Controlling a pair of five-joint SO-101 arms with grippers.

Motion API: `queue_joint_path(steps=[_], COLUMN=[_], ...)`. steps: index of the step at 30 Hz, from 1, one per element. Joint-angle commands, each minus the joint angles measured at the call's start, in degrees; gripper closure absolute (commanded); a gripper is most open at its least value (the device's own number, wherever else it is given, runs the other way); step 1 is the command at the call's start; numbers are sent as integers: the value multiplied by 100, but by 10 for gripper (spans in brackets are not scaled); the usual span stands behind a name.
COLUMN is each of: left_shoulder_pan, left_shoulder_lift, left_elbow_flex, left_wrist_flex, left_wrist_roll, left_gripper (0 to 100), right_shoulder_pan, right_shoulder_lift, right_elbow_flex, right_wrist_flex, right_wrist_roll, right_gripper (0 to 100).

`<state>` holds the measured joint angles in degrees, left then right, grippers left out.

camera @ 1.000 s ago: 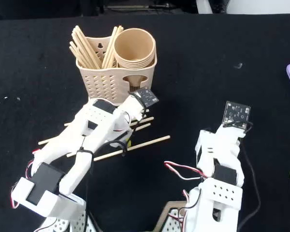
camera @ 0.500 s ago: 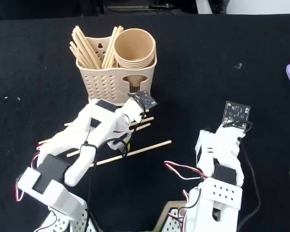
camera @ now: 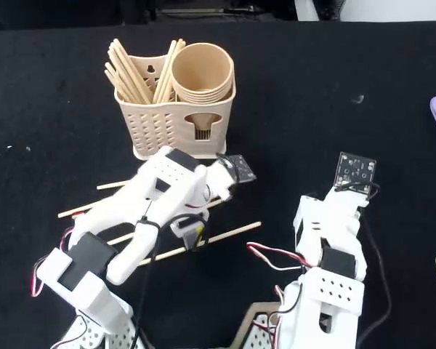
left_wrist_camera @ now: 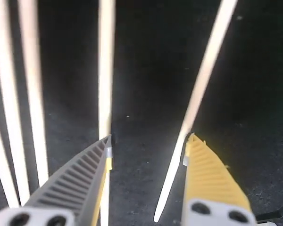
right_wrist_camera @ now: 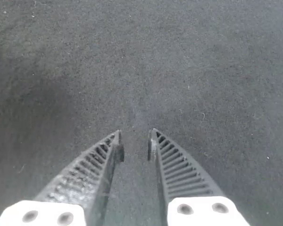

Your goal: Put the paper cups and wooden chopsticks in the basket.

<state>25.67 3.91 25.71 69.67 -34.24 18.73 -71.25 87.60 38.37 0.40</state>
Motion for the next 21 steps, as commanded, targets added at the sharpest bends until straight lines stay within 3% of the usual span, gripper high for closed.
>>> queue_joint_path(steps=[1,6,13,21], left_shoulder_pan=[207,163,154,154], left_shoulder_lift=[-53,26,9,-53], left_elbow_flex=[-321,-251,303,-48], left_wrist_flex=[53,-70,-835,-343], left_wrist_roll=[-26,-18,-18,-53], left_gripper=[752,752,752,800], right_shoulder_pan=[-62,-62,-62,-62], right_shoulder_lift=[-136,-136,-136,-136], right_elbow_flex=[-189,-189,-189,-189], right_wrist_flex=[-141,-141,-141,-141], right_wrist_roll=[70,70,70,70], right_gripper=[902,902,902,902])
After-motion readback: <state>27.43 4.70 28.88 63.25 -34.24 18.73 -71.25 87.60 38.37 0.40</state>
